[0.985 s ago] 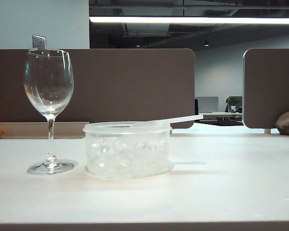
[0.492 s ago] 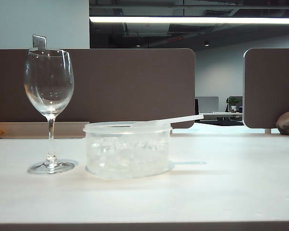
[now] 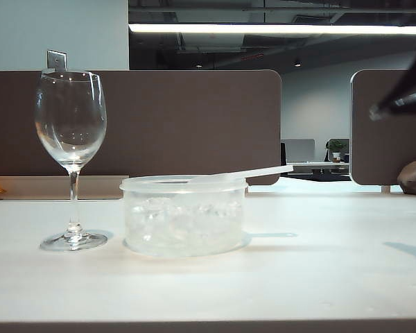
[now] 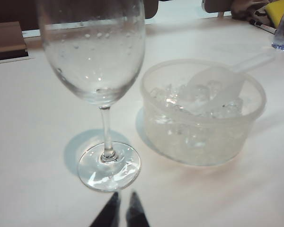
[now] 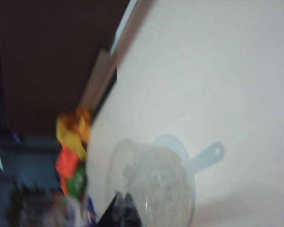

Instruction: Pick up an ice shovel filled with ice cubes and pour the ice from the shovel into the glass.

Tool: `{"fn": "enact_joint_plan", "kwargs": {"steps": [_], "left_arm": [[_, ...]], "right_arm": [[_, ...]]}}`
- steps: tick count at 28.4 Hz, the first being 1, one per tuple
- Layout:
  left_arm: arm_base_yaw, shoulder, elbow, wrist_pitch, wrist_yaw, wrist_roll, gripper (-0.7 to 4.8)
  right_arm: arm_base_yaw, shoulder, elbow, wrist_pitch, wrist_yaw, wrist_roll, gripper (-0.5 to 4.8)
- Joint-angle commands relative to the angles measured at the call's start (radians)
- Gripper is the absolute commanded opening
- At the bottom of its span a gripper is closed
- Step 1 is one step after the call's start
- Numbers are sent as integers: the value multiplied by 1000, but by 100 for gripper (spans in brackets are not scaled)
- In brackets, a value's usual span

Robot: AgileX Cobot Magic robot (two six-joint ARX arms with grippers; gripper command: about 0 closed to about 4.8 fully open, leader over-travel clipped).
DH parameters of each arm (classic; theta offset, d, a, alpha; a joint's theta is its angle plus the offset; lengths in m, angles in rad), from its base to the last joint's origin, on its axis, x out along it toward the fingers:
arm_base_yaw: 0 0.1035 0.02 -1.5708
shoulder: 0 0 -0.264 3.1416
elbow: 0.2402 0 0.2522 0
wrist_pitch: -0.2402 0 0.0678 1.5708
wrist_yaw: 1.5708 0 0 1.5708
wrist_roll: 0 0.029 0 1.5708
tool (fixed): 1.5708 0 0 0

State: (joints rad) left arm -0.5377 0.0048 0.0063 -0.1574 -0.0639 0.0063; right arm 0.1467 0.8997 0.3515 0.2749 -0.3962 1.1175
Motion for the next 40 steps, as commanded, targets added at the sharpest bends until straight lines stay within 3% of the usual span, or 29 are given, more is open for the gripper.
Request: {"fn": "enact_joint_plan", "kwargs": {"steps": [1, 5, 11, 13, 15, 20, 22, 27, 31, 33, 38, 40], "left_arm": [[1, 1, 1, 9, -2, -3, 29], [1, 1, 1, 9, -4, -3, 29], [1, 1, 1, 8, -3, -3, 29], [1, 1, 1, 9, -3, -3, 29], [1, 1, 1, 9, -3, -3, 29], [1, 1, 1, 9, -3, -3, 29], [1, 1, 1, 9, -3, -3, 29], [1, 1, 1, 9, -3, -3, 29], [1, 1, 1, 9, -3, -3, 29], [1, 1, 1, 9, -3, -3, 29], [1, 1, 1, 9, -3, -3, 29], [1, 1, 1, 9, -3, -3, 29]], "right_arm": [[47, -1, -190, 430, 154, 238, -1], [129, -1, -330, 644, 304, 285, -1], [211, 1, -348, 639, 382, 258, 35], [230, 2, -348, 639, 396, 252, 74], [238, 5, -348, 639, 397, 239, 81], [238, 6, -346, 642, 389, 240, 79], [237, 6, -344, 641, 370, 240, 45], [237, 6, -295, 554, 314, 241, 30], [238, 6, -204, 397, 336, 239, 31], [240, 6, -171, 320, 357, 240, 55], [309, 28, -171, 328, 473, 244, 57], [350, 54, -170, 329, 498, 245, 100]]}}
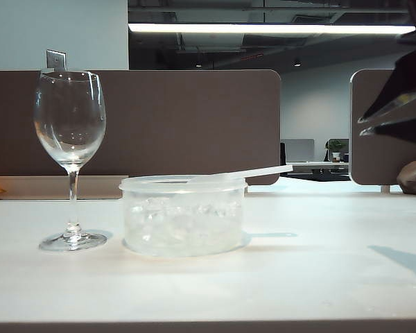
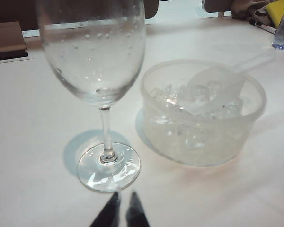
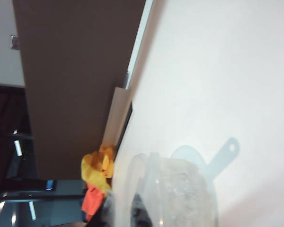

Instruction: Pick up an ice shovel filled with ice cubes and pour the ice from the shovel into the glass.

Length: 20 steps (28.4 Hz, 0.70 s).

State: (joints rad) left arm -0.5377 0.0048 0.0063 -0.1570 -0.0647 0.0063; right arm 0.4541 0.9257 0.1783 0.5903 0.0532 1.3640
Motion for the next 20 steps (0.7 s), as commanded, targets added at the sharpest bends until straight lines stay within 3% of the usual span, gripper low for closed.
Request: {"fn": "enact_joint_plan", "kwargs": {"steps": [1, 9, 12, 13, 14, 20], "left_arm": [[1, 1, 1, 8, -2, -3, 29], [1, 1, 1, 8, -2, -3, 29], [1, 1, 1, 8, -2, -3, 29], [1, 1, 1, 8, -2, -3, 29], [1, 1, 1, 8, -2, -3, 29], [1, 1, 1, 8, -2, -3, 29]], "right_arm": [[62, 43, 6, 13, 60, 2, 124], [190, 233, 39, 192, 206, 6, 164], [189, 323, 81, 202, 187, 30, 260], [190, 371, 105, 217, 179, 43, 326], [189, 405, 119, 242, 176, 43, 337], [189, 576, 199, 364, 157, 50, 337]]}}
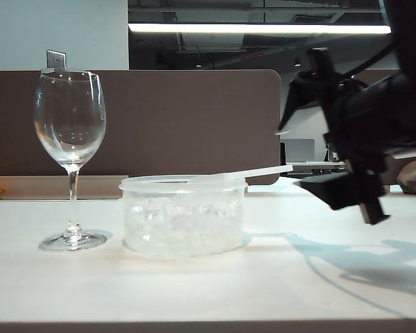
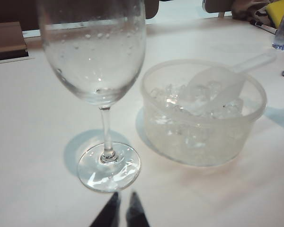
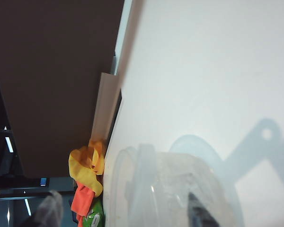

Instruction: Pick up an ice shovel filled with ice cubes and pour the ice from the shovel into the glass.

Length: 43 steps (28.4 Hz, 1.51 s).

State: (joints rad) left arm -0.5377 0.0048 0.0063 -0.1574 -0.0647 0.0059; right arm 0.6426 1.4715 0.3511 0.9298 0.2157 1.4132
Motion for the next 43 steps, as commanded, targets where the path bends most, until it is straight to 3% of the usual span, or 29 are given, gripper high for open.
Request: {"fn": "enact_joint_plan", "kwargs": {"steps": [1, 26, 30, 36, 38, 43], "left_arm": [[1, 1, 1, 8, -2, -3, 29], [1, 1, 1, 9, -2, -3, 29], [1, 1, 1, 9, -2, -3, 29], [1, 1, 1, 8, -2, -3, 29], [1, 1, 1, 9, -2, -3, 29], [1, 1, 1, 9, -2, -3, 29]], "right_arm": [[1, 43, 35, 25, -5, 1, 337], [-43, 240, 186, 41, 6, 1, 301], [-44, 249, 193, 41, 8, 1, 225], [-44, 253, 194, 40, 11, 1, 186], [-44, 253, 194, 40, 10, 1, 122], [-44, 253, 194, 39, 10, 1, 111]]}}
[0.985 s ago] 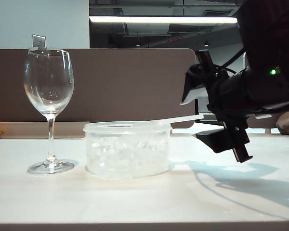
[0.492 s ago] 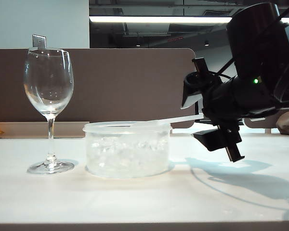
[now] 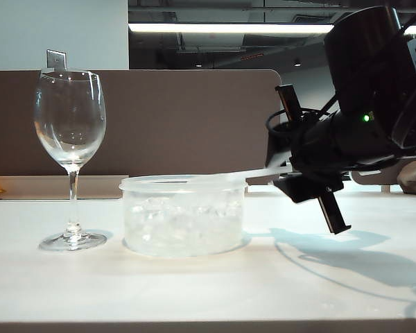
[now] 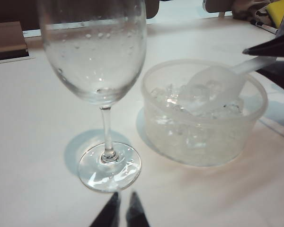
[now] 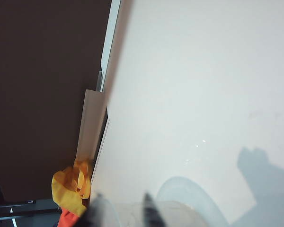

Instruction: Pick up an ice shovel filled with ice cubes and pour the ice from the shovel into the glass.

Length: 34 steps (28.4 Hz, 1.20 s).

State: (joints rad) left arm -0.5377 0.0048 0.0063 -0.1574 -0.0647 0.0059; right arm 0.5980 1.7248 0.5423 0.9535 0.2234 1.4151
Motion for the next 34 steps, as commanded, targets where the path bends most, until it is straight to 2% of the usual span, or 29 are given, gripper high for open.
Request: {"fn": "enact_joint_plan", "kwargs": {"steps": [1, 2, 4, 9, 15, 34], "left_arm": [[1, 1, 1, 9, -2, -3, 29], [1, 1, 1, 9, -2, -3, 29], [1, 1, 1, 9, -2, -3, 29], [1, 1, 1, 9, -2, -3, 29], [1, 1, 1, 9, -2, -3, 29], [1, 1, 1, 9, -2, -3, 29]], "right_arm": [[1, -1, 3, 15, 3, -2, 111], [1, 0, 3, 15, 3, -1, 104], [1, 3, 3, 15, 2, -1, 41], [1, 10, 3, 17, -17, 0, 9], [2, 11, 3, 23, -17, 60, -1], [42, 22, 4, 74, -42, 59, -1]]}}
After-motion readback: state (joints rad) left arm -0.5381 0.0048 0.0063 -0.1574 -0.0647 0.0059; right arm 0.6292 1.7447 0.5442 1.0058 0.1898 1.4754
